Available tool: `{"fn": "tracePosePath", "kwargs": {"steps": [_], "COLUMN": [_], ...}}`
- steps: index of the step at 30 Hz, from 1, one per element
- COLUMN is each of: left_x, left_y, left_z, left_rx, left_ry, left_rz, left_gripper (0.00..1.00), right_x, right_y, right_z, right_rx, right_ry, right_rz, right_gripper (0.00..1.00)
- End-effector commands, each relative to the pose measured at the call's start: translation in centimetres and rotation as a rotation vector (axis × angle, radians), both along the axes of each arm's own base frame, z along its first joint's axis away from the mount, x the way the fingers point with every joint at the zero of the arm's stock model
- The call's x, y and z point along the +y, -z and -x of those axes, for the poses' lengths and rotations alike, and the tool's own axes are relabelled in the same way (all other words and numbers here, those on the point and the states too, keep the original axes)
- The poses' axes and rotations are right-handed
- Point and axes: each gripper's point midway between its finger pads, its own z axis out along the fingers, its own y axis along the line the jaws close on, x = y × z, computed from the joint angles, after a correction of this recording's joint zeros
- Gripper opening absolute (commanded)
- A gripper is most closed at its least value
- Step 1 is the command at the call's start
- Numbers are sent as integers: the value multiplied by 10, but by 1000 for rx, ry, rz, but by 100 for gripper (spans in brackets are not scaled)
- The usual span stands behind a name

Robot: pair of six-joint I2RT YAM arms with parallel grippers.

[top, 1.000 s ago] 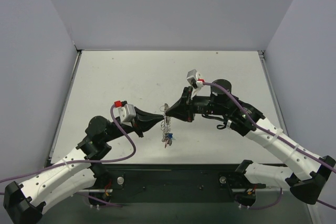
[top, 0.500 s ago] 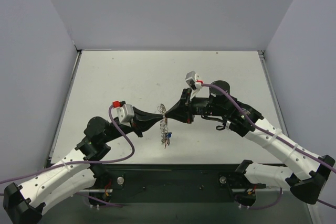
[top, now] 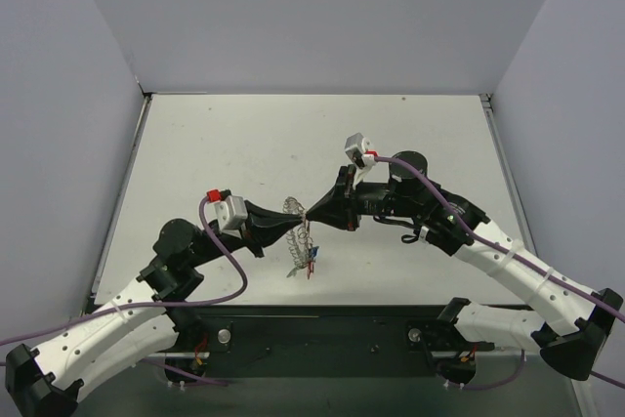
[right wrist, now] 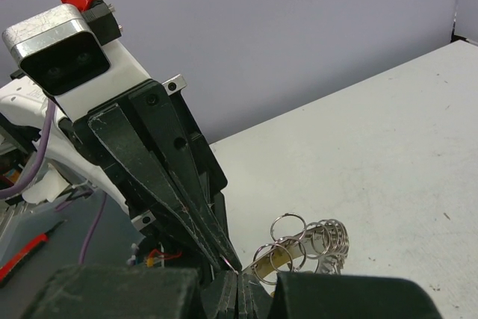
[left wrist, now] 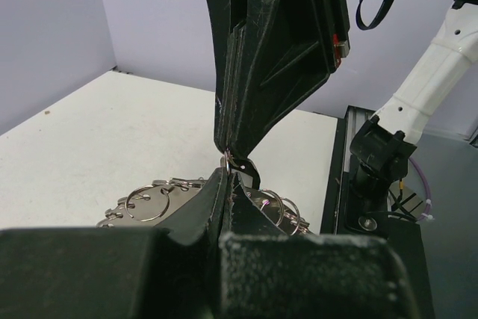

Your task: Put the keys on the keyring

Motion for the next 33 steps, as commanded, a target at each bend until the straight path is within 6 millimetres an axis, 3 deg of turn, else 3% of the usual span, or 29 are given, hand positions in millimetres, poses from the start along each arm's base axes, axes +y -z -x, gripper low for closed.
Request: {"fn": "tracePosePath", "kwargs": {"steps": [1,33], "left_x": [10,19], "left_y": [-60,-85], "left_z": [24,46], "left_rx": [-136,-177], "left_ry": [62,134], "left_rz": [137,250], "left_gripper": [0,0], "right_x": [-3,-10], "right_y": [-7,-4], "right_z": [-6,-2], "right_rx": [-40,-28], "right_ry": [31,21], "right_rz": [-22,-41], "right_gripper": [0,0]}}
